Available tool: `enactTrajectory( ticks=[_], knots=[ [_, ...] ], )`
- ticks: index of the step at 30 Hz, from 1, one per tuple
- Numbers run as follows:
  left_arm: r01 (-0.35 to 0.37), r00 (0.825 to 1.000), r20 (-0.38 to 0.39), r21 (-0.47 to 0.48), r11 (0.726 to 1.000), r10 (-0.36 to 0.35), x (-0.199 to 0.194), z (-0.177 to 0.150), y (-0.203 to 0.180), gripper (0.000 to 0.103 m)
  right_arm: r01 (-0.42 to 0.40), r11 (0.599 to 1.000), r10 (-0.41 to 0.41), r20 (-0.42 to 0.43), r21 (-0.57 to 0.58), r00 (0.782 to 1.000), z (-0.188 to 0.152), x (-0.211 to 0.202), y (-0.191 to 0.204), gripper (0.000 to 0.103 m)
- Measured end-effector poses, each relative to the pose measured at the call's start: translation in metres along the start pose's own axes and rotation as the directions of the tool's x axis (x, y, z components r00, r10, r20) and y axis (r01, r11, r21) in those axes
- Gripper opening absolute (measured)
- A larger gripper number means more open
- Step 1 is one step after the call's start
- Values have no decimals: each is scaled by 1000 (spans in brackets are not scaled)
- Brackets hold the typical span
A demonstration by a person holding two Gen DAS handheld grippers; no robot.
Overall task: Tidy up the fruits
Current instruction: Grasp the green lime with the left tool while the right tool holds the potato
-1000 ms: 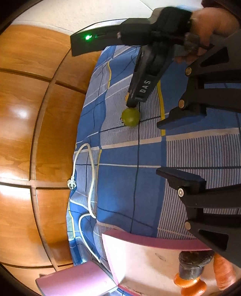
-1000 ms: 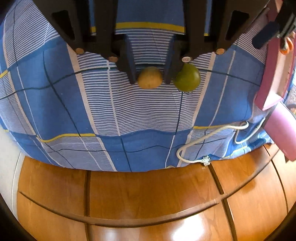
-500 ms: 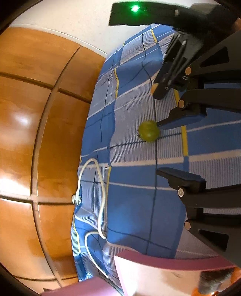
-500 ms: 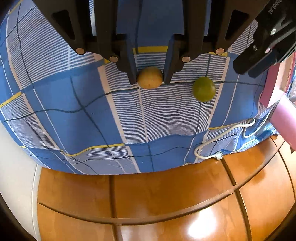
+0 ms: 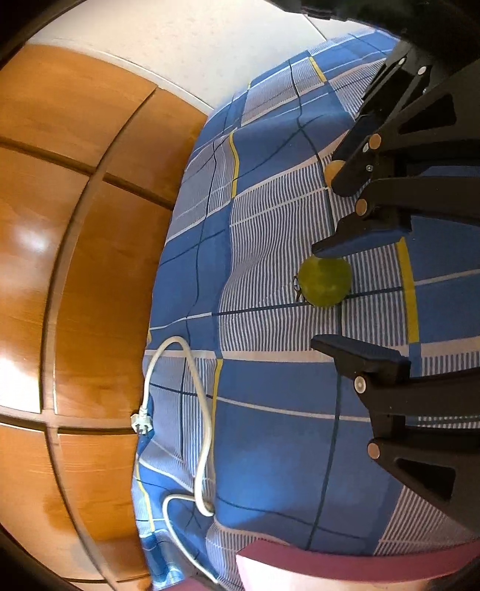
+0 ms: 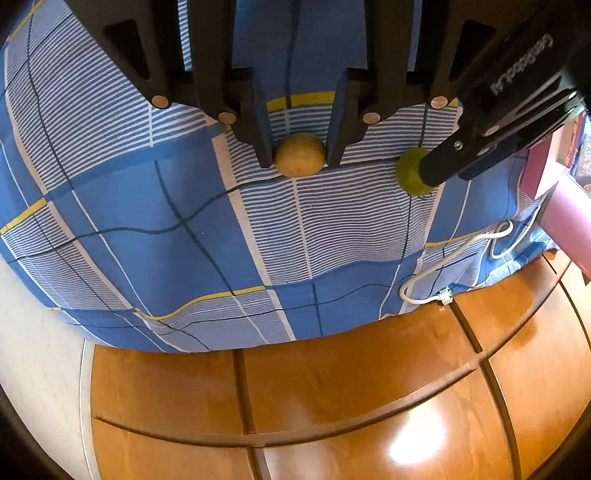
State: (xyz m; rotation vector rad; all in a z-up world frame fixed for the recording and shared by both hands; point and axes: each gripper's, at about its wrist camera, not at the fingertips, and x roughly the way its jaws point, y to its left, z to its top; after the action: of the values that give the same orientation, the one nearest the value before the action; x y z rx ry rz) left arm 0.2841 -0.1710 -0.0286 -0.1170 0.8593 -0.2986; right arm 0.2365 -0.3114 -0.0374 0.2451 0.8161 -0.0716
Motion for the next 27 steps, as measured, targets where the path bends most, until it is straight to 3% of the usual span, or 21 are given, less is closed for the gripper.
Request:
enactTrajectory(
  ticks=[8,9,10,13,19,27],
  knots=[
    [21,1000,-13,-15,1000,-21,13,4,-3,48,-12,1000,12,-6,13,1000,-1,1,-2,30],
    [31,999,-29,-26,999,-32,17,5,-3,44,-6,1000,7,-9,9,1000,-1,1,-1,30],
    [37,998,-39,-35,999,-39,19,5,-2,34,-2,1000,2,-11,5,1000,0,2,0,30],
    [36,998,-43,-52,998,-38,19,4,1,32,0,1000,0,-7,1,1000,-1,2,0,30],
    [3,999,-43,-14,1000,-4,-4,-16,7,32,-35,999,35,2,32,999,-1,-1,-5,30],
    [-58,998,-12,-17,998,58,-48,-57,21,32,-68,997,66,-44,-44,997,-18,-14,15,29]
  ],
)
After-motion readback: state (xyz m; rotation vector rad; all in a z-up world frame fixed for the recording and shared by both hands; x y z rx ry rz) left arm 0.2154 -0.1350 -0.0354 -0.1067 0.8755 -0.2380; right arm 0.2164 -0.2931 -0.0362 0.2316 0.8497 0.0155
